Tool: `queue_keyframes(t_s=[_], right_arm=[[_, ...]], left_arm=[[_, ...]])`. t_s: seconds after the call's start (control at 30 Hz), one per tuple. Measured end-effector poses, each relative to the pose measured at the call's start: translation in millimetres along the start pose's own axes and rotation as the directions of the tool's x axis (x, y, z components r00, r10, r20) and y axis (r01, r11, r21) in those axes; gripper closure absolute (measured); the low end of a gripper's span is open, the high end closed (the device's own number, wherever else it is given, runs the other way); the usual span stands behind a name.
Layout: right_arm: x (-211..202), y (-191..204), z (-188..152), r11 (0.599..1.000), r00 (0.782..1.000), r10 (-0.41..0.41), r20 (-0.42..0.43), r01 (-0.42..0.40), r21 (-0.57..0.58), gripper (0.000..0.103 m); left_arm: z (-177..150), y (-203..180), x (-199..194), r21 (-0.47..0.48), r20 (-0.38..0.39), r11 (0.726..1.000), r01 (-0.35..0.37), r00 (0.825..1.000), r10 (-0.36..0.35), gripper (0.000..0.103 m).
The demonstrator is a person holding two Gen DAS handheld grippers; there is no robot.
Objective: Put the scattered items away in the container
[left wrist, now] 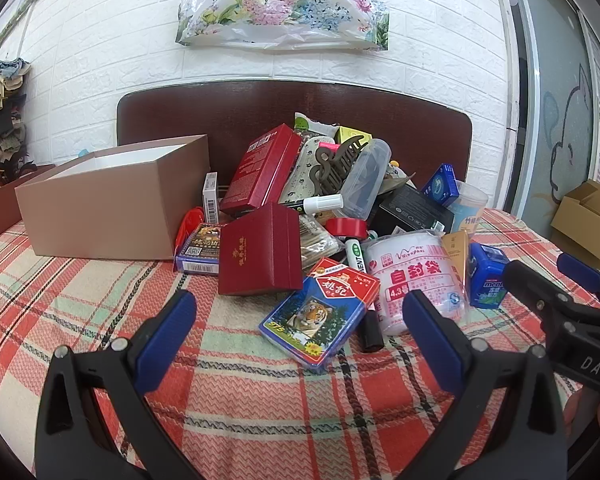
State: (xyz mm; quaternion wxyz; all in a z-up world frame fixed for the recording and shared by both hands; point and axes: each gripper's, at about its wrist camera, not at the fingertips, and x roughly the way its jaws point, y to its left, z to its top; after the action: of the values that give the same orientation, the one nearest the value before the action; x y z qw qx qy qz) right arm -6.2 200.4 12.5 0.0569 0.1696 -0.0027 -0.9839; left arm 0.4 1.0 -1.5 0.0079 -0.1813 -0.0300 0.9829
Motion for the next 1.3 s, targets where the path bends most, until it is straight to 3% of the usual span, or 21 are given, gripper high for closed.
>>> queue_keyframes(t_s=[0.57,0.77,1.07,1.2,1.3], right_arm=[[1.5,1.0,1.0,1.0,1.0,-0.001,-0.005,0.001,0.003,0.0],[1.0,-3.7,1.0,1.0,1.0,-0.002,-0.01,0.003,0.014,0.0],[2.2,-2.3,1.6,1.0,1.0,0.0,-0.012,0.001,0.019,0.0],[3.2,-3.9,1.9,0.999,1.0,0.005,-0.014,-0.004,0.032,0.0],[6.6,-5.2,1.4,0.999,1.0,0.008,-0.03,-0.007,0.038,0.0]], left_arm=[[0.4,2.1,1.1,-0.014,-0.014,1.0,-0.001,1.0,0.001,0.0],[-0.3,14.2,10.8,-0.079,-0.078,0.995,-0.054,0.996,0.048,0.0],[-3.7,25.4,25.6,-0.121,-0.156,0.992,-0.024,0.988,0.005,0.0],[-4.7,32.5,26.4,-0.156,-0.172,0.986,-0.056,0.985,0.028,0.0],[-3.0,37.0,32.4,-0.185,-0.197,0.982,-0.026,0.98,-0.011,0.0]])
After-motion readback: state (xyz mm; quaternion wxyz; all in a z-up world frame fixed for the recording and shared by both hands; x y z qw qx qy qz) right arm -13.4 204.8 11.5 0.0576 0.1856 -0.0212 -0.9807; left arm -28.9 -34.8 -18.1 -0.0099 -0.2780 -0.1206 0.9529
